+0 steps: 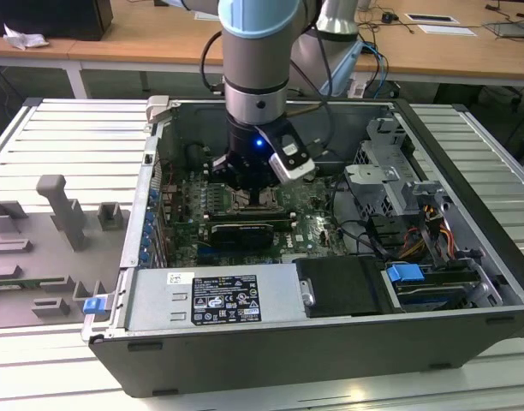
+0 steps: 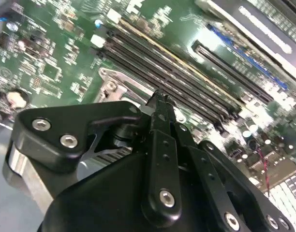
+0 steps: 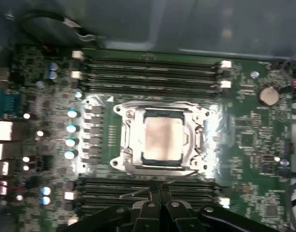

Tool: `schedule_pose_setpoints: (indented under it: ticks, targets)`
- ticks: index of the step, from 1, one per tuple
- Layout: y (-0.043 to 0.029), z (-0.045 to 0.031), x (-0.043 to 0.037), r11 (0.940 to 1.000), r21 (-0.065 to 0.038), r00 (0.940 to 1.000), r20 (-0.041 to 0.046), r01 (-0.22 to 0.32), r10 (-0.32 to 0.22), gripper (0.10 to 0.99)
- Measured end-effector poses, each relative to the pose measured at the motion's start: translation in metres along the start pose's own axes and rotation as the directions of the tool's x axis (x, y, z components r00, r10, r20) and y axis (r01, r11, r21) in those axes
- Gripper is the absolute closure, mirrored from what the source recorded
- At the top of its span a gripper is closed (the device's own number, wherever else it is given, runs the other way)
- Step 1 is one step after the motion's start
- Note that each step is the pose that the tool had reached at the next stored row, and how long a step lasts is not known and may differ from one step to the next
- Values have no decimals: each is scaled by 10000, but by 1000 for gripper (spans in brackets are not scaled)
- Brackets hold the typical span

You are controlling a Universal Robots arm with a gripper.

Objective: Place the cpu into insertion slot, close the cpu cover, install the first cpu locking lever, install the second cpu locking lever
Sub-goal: 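Install the second cpu locking lever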

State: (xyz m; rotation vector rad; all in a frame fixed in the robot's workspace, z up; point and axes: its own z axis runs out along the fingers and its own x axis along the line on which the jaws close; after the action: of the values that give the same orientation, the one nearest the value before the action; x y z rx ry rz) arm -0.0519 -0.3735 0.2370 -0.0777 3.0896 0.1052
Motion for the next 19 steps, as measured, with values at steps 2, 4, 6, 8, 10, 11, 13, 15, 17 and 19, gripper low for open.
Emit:
schedule_pose_setpoints:
  ticks: [2,4,6,8,10,11,13,15,17,19]
  targets:
    - [3,-3,62,9999,-120,10000,7,-8,8,980]
    - [6,-2,126,9997,-242,10000,14,-11,11,980]
    - [7,12,150,9996,-268,10000,17,-12,12,980]
    - [1,21,152,9990,-283,9994,-10,352,-352,980]
    - [-10,24,151,9987,-288,9991,-13,415,-416,980]
    - [-27,25,153,9987,-291,9991,-14,416,-416,980]
    - [-52,29,158,9987,-297,9991,-13,414,-414,980]
    - [-53,41,178,9987,-312,9991,-11,413,-414,980]
    - [-55,99,225,9986,-318,9991,-11,413,-414,980]
    - [-58,161,237,9986,-331,9991,-10,415,-415,980]
